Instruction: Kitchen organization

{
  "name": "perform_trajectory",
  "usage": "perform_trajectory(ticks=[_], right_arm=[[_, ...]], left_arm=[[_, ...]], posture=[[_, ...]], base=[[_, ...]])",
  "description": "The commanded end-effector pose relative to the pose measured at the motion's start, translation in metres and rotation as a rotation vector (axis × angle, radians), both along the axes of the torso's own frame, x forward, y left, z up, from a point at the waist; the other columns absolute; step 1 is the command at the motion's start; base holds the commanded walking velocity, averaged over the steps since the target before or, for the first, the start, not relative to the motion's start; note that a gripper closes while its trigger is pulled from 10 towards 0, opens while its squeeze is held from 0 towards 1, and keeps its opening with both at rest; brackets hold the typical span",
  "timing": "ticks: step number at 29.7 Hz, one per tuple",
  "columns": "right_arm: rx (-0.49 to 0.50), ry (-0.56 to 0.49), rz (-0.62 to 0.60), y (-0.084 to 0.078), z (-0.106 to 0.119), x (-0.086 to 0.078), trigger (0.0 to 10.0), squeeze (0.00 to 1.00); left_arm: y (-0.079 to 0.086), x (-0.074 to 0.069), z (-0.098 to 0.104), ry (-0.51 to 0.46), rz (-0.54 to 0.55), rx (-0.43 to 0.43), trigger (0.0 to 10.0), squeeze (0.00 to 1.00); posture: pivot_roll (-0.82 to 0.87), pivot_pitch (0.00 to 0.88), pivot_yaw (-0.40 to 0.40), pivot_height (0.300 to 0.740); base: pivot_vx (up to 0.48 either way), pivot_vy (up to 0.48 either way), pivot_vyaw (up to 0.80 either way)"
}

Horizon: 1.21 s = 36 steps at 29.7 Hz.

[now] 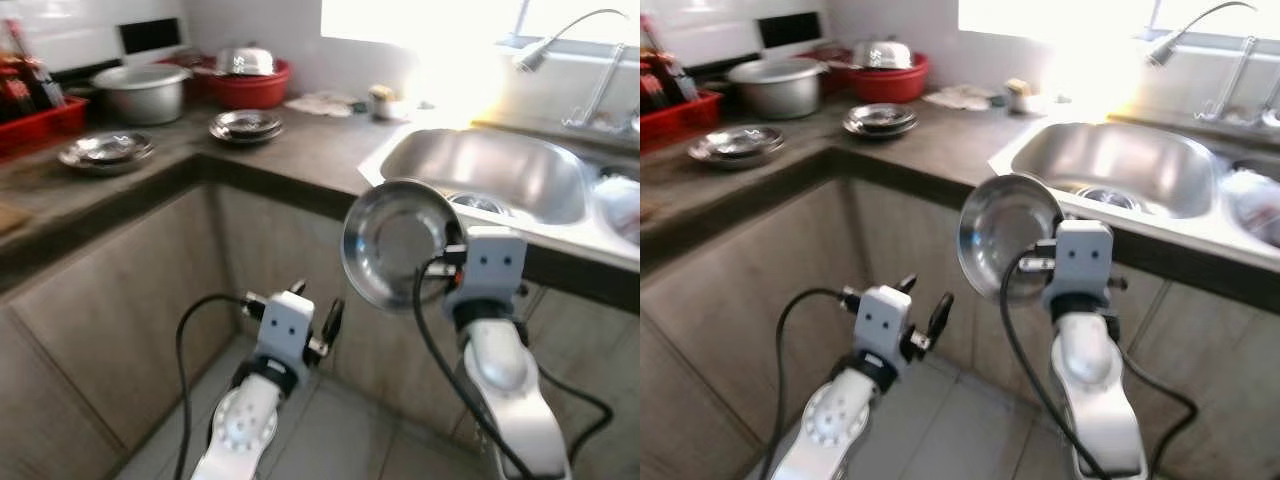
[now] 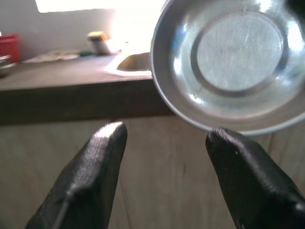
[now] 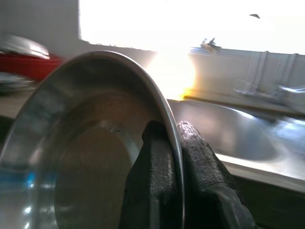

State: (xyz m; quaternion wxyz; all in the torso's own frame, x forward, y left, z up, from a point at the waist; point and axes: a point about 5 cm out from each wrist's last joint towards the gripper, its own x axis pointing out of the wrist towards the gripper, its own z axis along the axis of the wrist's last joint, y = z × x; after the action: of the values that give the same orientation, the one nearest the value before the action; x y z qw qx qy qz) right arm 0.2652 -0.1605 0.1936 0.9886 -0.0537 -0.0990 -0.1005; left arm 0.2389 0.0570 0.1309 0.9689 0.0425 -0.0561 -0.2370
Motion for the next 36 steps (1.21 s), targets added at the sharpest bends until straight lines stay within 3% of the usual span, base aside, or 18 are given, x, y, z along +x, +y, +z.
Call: perform_trajectory(ticks=[1,5,13,24,26,28,32,36], right_arm=[[0.02,-0.053,0.035,0.009,0.011,0.0,10.0,0.0],[0.028,-0.056,0.027,0.007,0.013,0.001,10.0,0.0],[0.024,-0.062,0.007,0.0,0.015,0.004,10.0,0.0],[0.023,-0.094,0.015,-0.005,0.026,0.011,10.0,0.0],[0.026,-0.095,0.032,-0.006,0.03,0.015,10.0,0.0],[0.047,-0.076,0.049,-0.007,0.029,0.019,10.0,0.0],[0.041,-0.066,0.068,-0.011,0.038,0.033,10.0,0.0],[0.065,0.019,0.093,-0.016,0.039,0.053,10.0,0.0]], left_arm=[[0.009,0.003,0.004,-0.022,0.026,0.018,10.0,0.0],[0.009,0.003,0.004,-0.021,0.026,0.018,10.0,0.0],[0.009,0.003,0.003,-0.02,0.027,0.019,10.0,0.0],[0.008,0.003,0.004,-0.024,0.028,0.017,10.0,0.0],[0.008,0.003,0.004,-0.026,0.031,0.017,10.0,0.0],[0.009,0.003,0.006,-0.088,0.042,0.015,10.0,0.0],[0.009,0.003,0.005,-0.045,0.045,0.027,10.0,0.0],[0.008,0.002,0.004,-0.036,0.045,0.027,10.0,0.0]], posture=[[0.09,0.0,-0.019,0.74],[0.09,0.0,-0.019,0.74],[0.09,0.0,-0.016,0.74],[0.09,0.0,-0.021,0.74],[0.09,0.0,-0.021,0.74],[0.09,0.0,-0.023,0.74],[0.09,0.0,-0.025,0.74],[0.1,0.0,-0.032,0.74]], base=[[0.48,0.0,0.0],[0.48,0.0,0.0],[0.48,0.0,-0.73],[0.469,0.0,0.0],[0.443,0.0,0.0],[0.18,0.0,0.0],[0.0,0.0,0.0],[0.0,0.0,0.0]])
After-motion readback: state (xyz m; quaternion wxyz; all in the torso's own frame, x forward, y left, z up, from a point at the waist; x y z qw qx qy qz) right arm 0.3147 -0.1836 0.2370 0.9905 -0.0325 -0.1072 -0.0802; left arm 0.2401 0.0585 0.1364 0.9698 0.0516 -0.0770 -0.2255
